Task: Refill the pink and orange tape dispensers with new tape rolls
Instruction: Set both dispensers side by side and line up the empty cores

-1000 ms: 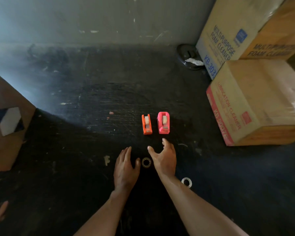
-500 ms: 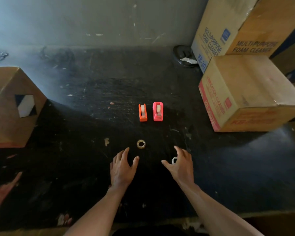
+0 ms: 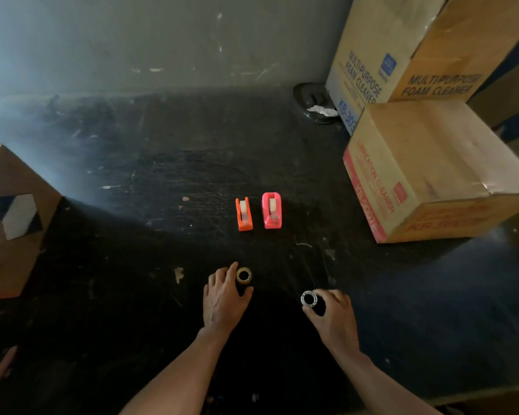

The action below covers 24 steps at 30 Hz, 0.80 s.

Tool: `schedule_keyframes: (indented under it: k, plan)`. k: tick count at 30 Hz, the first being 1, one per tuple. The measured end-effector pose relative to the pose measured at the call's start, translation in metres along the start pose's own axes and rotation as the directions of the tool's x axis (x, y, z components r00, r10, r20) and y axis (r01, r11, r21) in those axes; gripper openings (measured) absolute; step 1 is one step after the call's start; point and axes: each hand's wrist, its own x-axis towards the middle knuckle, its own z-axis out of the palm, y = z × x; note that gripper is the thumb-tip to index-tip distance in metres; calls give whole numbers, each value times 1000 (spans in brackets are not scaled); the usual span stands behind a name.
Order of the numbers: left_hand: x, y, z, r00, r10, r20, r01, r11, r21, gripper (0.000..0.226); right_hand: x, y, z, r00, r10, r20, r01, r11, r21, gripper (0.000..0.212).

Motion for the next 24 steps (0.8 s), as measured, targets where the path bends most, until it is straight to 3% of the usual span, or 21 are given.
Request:
schedule_keyframes:
  k: [6, 16, 24]
  plan:
    - [24, 2, 4, 999, 42, -20, -42, 999, 2, 54, 32, -24, 7, 1000, 6, -3, -6, 999, 31, 36]
    - [79, 18, 1, 997, -2, -83, -4, 997, -71, 53, 106, -90, 33, 999, -10, -33, 12, 998, 59, 36]
    - [90, 19, 10, 997, -12, -82, 4, 996, -87, 49, 119, -98, 38, 999, -4, -52, 6, 1000, 21, 44]
